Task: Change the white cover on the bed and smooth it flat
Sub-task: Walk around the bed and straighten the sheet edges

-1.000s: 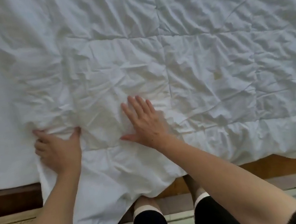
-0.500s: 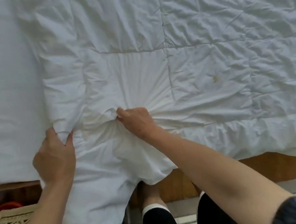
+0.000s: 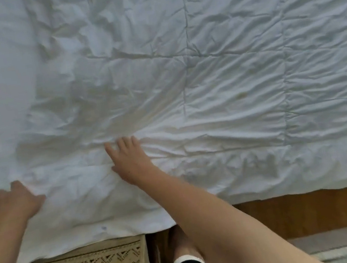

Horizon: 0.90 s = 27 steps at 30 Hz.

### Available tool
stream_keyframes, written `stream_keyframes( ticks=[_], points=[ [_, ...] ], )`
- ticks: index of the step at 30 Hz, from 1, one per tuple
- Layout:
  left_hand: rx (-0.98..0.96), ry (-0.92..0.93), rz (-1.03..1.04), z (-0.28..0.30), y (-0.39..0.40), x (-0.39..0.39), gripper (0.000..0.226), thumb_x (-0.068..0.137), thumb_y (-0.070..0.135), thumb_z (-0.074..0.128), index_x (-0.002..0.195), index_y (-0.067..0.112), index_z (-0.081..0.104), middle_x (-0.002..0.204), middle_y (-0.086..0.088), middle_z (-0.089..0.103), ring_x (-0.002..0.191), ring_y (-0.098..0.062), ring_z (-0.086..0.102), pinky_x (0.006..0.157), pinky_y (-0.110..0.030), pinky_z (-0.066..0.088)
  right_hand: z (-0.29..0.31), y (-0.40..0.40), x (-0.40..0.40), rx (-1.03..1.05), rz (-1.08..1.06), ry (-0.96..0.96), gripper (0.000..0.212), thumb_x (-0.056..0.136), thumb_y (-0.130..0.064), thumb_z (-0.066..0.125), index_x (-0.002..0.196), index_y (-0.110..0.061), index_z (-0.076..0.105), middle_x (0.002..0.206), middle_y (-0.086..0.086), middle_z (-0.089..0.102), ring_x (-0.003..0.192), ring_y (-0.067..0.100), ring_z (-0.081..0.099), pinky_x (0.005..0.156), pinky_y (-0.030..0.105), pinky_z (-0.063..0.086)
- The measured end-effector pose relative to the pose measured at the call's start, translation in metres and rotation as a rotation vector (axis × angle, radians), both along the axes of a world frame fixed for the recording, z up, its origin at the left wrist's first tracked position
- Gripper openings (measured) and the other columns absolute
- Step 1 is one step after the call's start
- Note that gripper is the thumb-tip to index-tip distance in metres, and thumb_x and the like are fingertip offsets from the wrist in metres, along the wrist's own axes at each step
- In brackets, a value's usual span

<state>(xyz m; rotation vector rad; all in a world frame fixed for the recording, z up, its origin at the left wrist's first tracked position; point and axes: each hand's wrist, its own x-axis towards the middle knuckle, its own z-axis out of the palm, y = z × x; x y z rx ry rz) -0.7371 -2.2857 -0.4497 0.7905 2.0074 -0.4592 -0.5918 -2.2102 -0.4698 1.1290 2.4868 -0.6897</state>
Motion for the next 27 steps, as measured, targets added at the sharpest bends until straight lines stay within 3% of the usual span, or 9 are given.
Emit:
stream_keyframes(
  ticks=[2,3,4,6,13,18,21,24,27],
  points=[
    [0.207,0.337,0.046,0.004,0.011,-0.074,0.093,0.064,0.059,0.073,0.128,-0.004,0.046,0.119,-0.035,0.050,0.113,-0.053,0.048,0.093,-0.054,0.043,-0.014,-0.017,0.024,-0.031,-0.012,0.053,0.065,0.095,-0.035,0.053,0.150,-0.013,0.025,0.150,0.024,0.027,0.139,0.039,0.024,0.115,0.051,0.013],
    [0.271,0.337,0.013,0.026,0.010,-0.114,0.070,0.081,0.041,0.068,0.128,-0.004,0.044,0.121,-0.036,0.048,0.112,-0.051,0.048,0.093,-0.055,0.042,-0.019,-0.020,0.036,-0.024,-0.052,0.119,0.064,0.093,-0.033,0.056,0.148,-0.012,0.031,0.150,0.026,0.029,0.139,0.041,0.025,0.115,0.052,0.015],
    [0.335,0.403,-0.003,0.012,0.025,-0.061,0.058,0.088,0.033,0.063,0.127,-0.006,0.044,0.121,-0.038,0.048,0.110,-0.052,0.048,0.092,-0.056,0.041,-0.022,-0.020,0.047,0.028,-0.107,0.192,0.063,0.090,-0.031,0.061,0.145,-0.010,0.038,0.147,0.027,0.034,0.137,0.042,0.031,0.114,0.054,0.019],
    [0.530,0.448,-0.011,0.019,0.065,-0.033,0.049,0.094,0.031,0.055,0.123,-0.008,0.046,0.121,-0.038,0.048,0.111,-0.051,0.047,0.093,-0.057,0.039,-0.029,-0.008,0.063,0.215,-0.209,0.259,0.061,0.085,-0.031,0.066,0.139,-0.011,0.046,0.141,0.025,0.045,0.131,0.042,0.042,0.110,0.055,0.031],
    [0.908,0.463,0.233,-0.024,0.187,-0.039,0.058,0.100,0.038,0.036,0.146,0.005,0.029,0.151,-0.020,0.031,0.137,-0.034,0.031,0.109,-0.046,0.029,-0.041,0.122,0.095,0.568,-0.392,0.302,0.056,0.095,-0.039,0.046,0.144,-0.016,0.033,0.147,0.023,0.038,0.136,0.040,0.032,0.110,0.054,0.028],
    [0.791,0.383,0.310,-0.029,0.261,-0.051,0.072,0.095,0.050,0.040,0.150,0.009,0.021,0.152,-0.020,0.029,0.137,-0.036,0.033,0.108,-0.044,0.029,-0.037,0.197,0.103,0.693,-0.406,0.314,0.060,0.096,-0.048,0.046,0.146,-0.017,0.037,0.149,0.023,0.036,0.136,0.042,0.033,0.109,0.057,0.030],
    [0.718,0.319,0.364,-0.040,0.295,-0.060,0.090,0.086,0.063,0.048,0.151,0.009,0.017,0.150,-0.020,0.032,0.135,-0.039,0.036,0.108,-0.046,0.030,-0.034,0.237,0.100,0.664,-0.394,0.307,0.064,0.094,-0.054,0.044,0.147,-0.020,0.036,0.151,0.020,0.033,0.139,0.042,0.030,0.111,0.057,0.026],
    [0.675,0.294,0.329,-0.053,0.322,-0.059,0.103,0.080,0.068,0.058,0.151,0.007,0.014,0.147,-0.023,0.036,0.132,-0.040,0.040,0.106,-0.047,0.034,-0.040,0.286,0.089,0.492,-0.424,0.192,0.078,0.088,-0.066,0.039,0.152,-0.024,0.024,0.156,0.017,0.023,0.143,0.040,0.021,0.113,0.054,0.017],
    [0.698,0.340,0.292,-0.072,0.335,-0.050,0.094,0.081,0.059,0.064,0.145,0.003,0.025,0.139,-0.026,0.041,0.122,-0.043,0.047,0.099,-0.046,0.038,-0.070,0.300,0.076,0.271,-0.411,0.006,0.091,0.083,-0.072,0.045,0.154,-0.025,0.011,0.160,0.013,0.008,0.146,0.036,0.009,0.116,0.054,0.007]
  ],
)
